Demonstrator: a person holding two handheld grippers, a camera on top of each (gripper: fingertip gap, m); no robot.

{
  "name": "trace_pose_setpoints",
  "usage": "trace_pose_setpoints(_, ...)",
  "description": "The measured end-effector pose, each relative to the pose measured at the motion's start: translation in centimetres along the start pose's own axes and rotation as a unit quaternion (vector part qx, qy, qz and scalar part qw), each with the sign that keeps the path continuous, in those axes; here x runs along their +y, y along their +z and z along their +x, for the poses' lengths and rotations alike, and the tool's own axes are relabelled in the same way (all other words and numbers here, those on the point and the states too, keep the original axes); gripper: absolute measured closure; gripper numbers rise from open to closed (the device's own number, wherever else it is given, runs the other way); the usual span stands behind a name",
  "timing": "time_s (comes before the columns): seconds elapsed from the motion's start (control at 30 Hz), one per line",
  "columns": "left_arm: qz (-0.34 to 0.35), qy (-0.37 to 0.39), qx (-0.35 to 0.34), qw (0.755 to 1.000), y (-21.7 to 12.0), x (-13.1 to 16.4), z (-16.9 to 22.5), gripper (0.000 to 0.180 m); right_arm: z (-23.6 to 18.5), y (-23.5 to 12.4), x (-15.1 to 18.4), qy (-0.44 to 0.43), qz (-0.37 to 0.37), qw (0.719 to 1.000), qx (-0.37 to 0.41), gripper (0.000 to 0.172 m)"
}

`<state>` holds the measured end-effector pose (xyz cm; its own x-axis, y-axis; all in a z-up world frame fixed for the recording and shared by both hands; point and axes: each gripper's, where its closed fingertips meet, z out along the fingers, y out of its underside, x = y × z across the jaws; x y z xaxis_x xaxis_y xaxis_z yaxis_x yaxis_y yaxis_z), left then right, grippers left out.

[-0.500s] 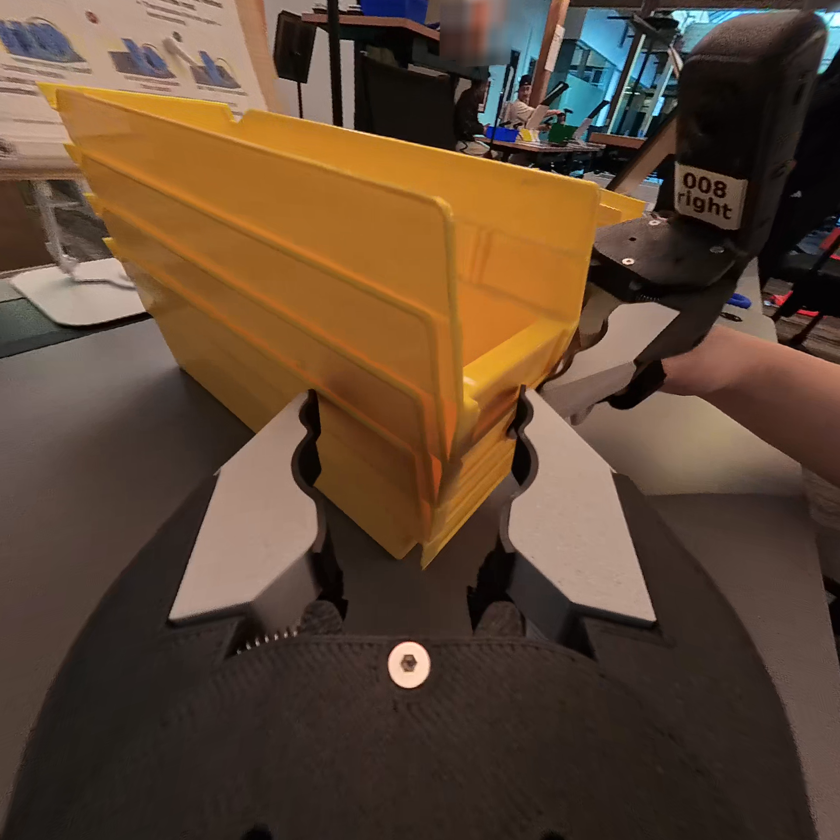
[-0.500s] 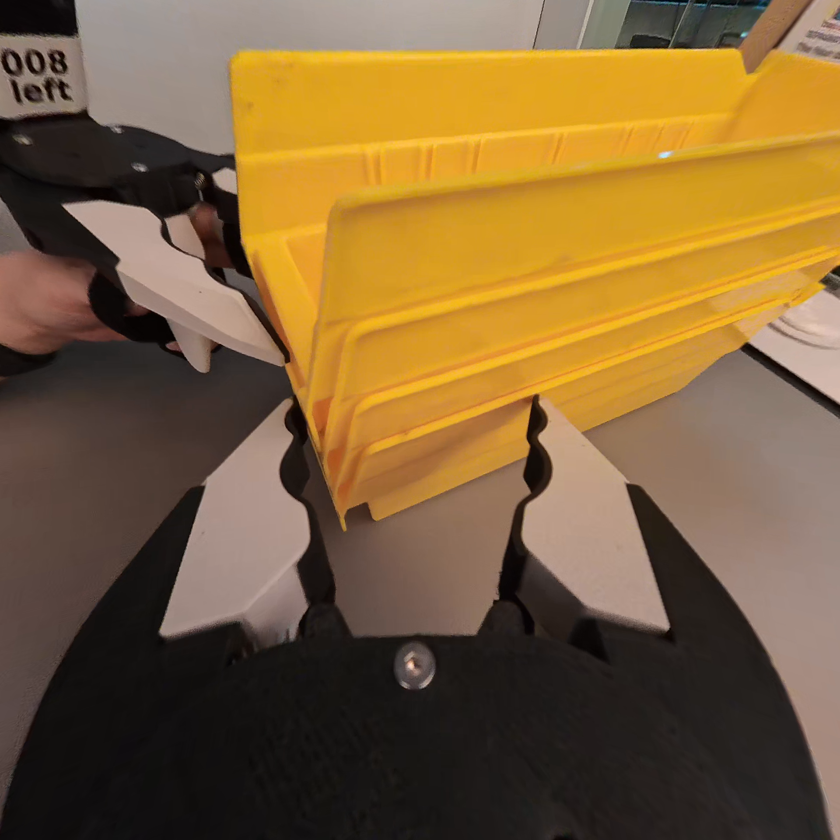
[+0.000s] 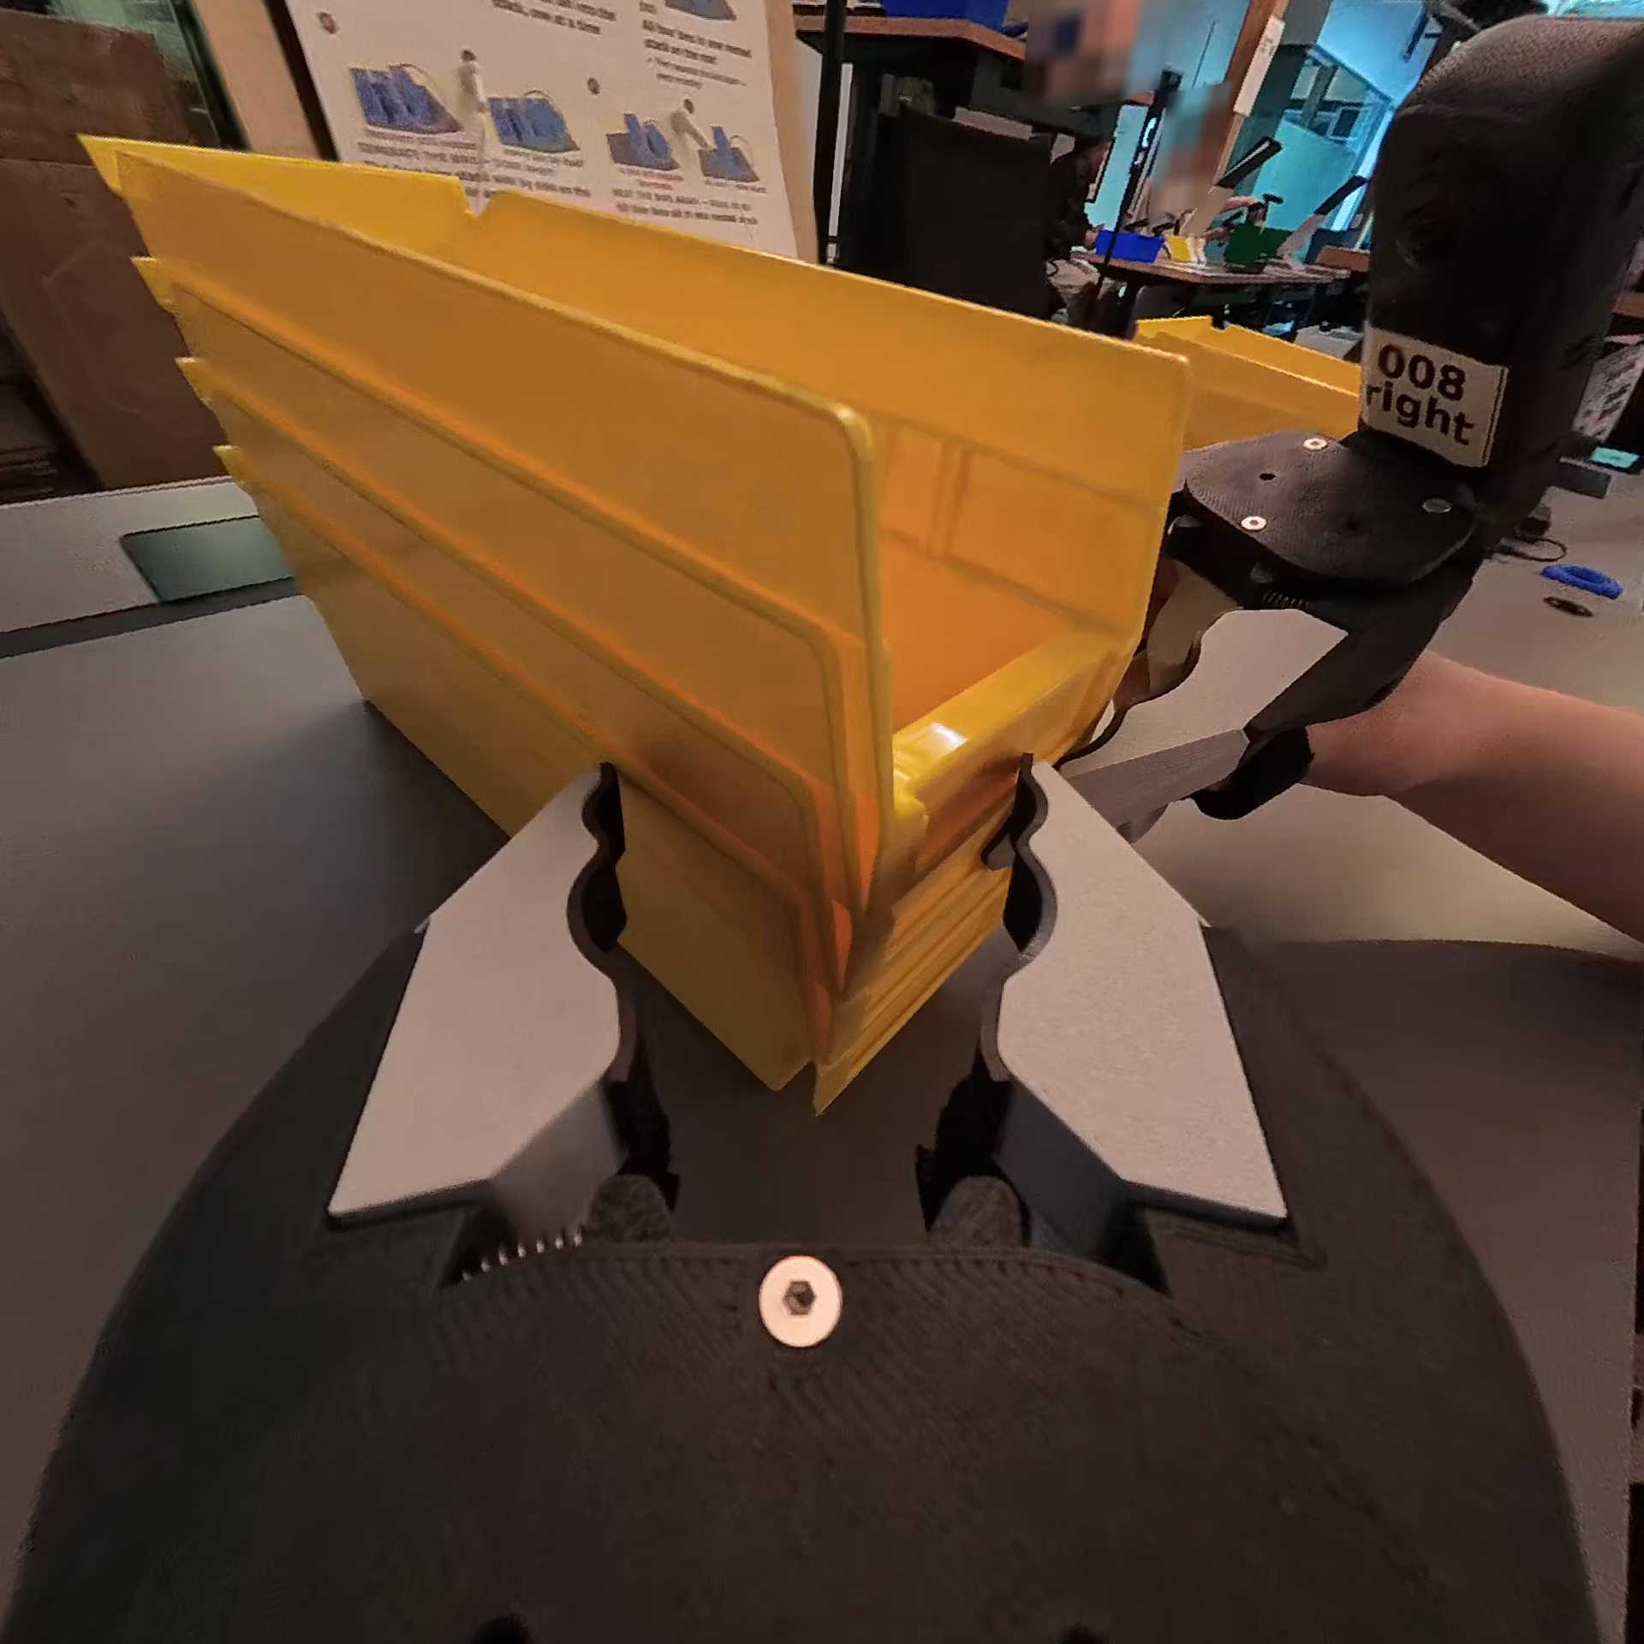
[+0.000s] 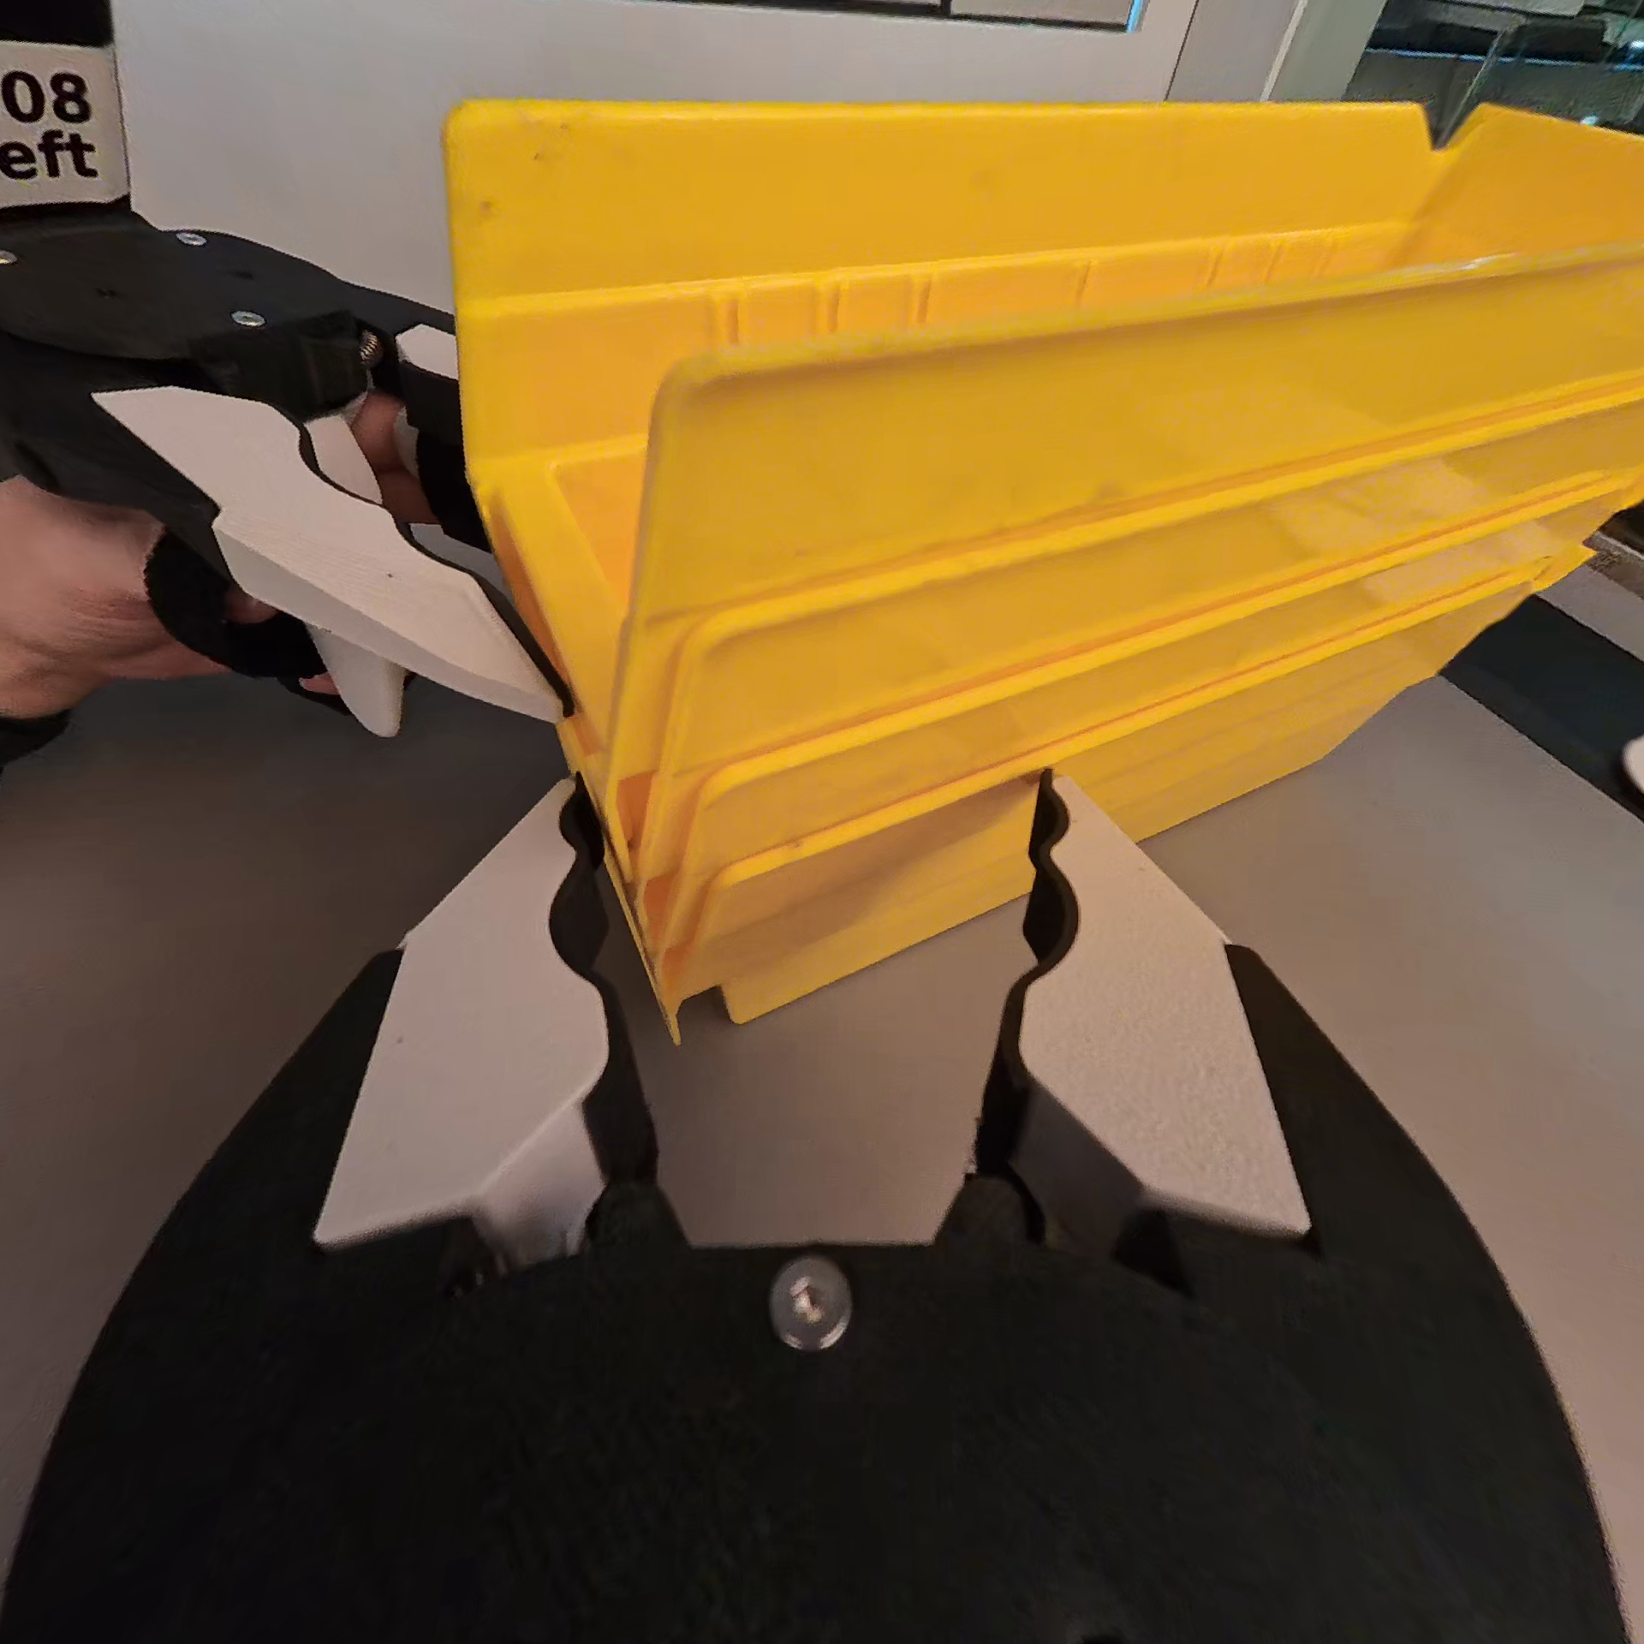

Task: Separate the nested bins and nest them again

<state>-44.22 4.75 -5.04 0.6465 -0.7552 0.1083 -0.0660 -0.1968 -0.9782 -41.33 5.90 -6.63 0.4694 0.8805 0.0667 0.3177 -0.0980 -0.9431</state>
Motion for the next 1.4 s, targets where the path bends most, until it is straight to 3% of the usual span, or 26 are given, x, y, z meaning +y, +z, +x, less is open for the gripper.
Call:
trace_pose_setpoints(0.2, 0.001, -0.010, -0.002, 1.000, -1.3, -0.2, -0.9, 0.091, -0.6, 0.8, -0.4, -0.003, 0.011, 1.000, 0.007, 0.076)
trace_pose_setpoints(0.27, 0.048, -0.045, -0.017, 0.998, -3.6, -2.6, -1.5, 0.078, -0.7, 0.2, -1.0, -0.005, 0.024, 1.000, -0.003, 0.070)
trace_pose_setpoints(0.33, 0.118, -0.087, -0.033, 0.989, -7.1, -7.3, -2.3, 0.071, -1.0, -1.3, -2.3, -0.008, 0.051, 0.998, -0.037, 0.058)
trace_pose_setpoints(0.37, 0.110, -0.097, -0.043, 0.988, -8.1, -9.1, -2.5, 0.066, -1.3, -2.3, -2.8, -0.011, 0.053, 0.996, -0.069, 0.055)
trace_pose_setpoints(0.47, -0.086, -0.065, -0.134, 0.985, -7.5, -10.1, -3.6, 0.049, -2.3, -6.1, -4.4, -0.016, 0.047, 0.982, -0.181, 0.044)
trace_pose_setpoints(0.53, -0.168, -0.032, -0.195, 0.966, -6.0, -11.3, -4.4, 0.049, -0.3, -8.4, -5.4, -0.041, 0.036, 0.985, -0.165, 0.044)
trace_pose_setpoints(0.6, -0.197, -0.041, -0.221, 0.954, -3.5, -13.0, -5.2, 0.057, 2.7, -10.4, -6.3, -0.066, 0.024, 0.990, -0.119, 0.044)
trace_pose_setpoints(0.67, -0.249, -0.097, -0.211, 0.940, -0.4, -13.0, -5.6, 0.049, 5.4, -12.5, -7.5, -0.072, 0.030, 0.994, -0.075, 0.044)
trace_pose_setpoints(0.77, -0.346, -0.141, -0.234, 0.898, 2.6, -11.3, -7.3, 0.042, 8.4, -15.4, -8.3, -0.074, 0.049, 0.996, -0.027, 0.046)
trace_pose_setpoints(0.93, -0.458, -0.171, -0.287, 0.824, 4.7, -7.8, -9.3, 0.030, 12.4, -18.8, -7.2, -0.083, 0.027, 0.996, 0.021, 0.048)
trace_pose_setpoints(1.07, -0.459, -0.219, -0.287, 0.812, 6.0, -8.0, -9.1, 0.029, 15.3, -21.9, -7.1, -0.079, 0.017, 0.993, 0.081, 0.049)
trace_pose_setpoints(1.17, -0.445, -0.249, -0.285, 0.812, 6.6, -8.6, -9.1, 0.030, 15.5, -23.5, -7.7, -0.066, 0.034, 0.994, 0.079, 0.052)
trace_pose_setpoints(1.4, -0.496, -0.231, -0.304, 0.780, 6.3, -6.3, -8.6, 0.038, 17.2, -27.3, -7.8, -0.084, 0.025, 0.987, 0.135, 0.053)
